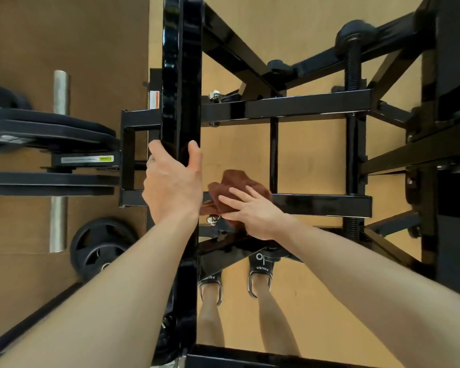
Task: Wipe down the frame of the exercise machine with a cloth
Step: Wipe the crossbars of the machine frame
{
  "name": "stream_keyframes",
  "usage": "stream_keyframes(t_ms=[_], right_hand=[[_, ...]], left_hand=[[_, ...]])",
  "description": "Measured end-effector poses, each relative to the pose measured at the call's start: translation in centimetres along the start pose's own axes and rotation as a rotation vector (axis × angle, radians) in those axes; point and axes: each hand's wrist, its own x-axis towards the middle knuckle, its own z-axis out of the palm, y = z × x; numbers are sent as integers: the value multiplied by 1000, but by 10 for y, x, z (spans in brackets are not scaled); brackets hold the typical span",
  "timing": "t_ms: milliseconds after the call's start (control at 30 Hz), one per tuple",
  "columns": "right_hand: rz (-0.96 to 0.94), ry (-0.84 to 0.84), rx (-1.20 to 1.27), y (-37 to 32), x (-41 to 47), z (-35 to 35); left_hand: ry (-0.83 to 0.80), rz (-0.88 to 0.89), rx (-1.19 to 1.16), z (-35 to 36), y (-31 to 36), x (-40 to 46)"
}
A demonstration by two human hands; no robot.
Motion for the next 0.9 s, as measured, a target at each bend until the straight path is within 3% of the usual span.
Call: stream_keyframes(t_ms=[133,433,633,767,900], right_hand=[[-59,-39,14,-14,39,-8],[76,-68,-16,53,-63,-4],[-12,-73,12,7,23,-10],[11,8,107,-30,80,-11],[-24,-4,46,-12,43,-8]], left_hand=[[10,-2,-10,1,-1,2],[-25,-26,-31,-8,5,-2],[-15,-20,-10,-4,3,0],[9,-10,1,1,0,0],[-3,-14,-24,-1,1,0]])
